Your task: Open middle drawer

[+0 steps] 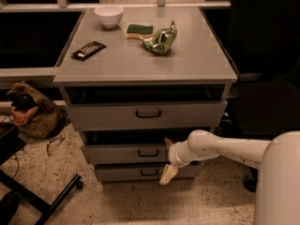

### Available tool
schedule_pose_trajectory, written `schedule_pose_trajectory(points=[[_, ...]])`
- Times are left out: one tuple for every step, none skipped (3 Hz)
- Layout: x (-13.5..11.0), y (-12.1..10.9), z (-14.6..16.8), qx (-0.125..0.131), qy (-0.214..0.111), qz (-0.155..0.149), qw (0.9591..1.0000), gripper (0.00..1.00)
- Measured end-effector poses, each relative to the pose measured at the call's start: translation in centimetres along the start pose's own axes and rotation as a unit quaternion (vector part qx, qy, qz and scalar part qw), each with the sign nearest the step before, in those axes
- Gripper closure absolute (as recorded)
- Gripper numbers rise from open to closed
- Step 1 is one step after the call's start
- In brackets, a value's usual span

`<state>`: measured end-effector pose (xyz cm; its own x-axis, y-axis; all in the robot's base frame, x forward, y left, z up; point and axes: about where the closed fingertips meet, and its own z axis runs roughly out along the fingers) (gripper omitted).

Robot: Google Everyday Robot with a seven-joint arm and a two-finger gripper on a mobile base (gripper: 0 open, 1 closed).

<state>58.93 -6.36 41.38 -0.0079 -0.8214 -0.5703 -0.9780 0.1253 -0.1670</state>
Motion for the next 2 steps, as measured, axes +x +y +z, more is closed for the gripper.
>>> schedule_pose_trajectory(points=[[-0.23,3.16,-1.27,-0.036,0.001,0.021,0.9991,0.00],[-0.23,3.17,-1.27,-0.036,0.001,0.021,0.9991,0.00]])
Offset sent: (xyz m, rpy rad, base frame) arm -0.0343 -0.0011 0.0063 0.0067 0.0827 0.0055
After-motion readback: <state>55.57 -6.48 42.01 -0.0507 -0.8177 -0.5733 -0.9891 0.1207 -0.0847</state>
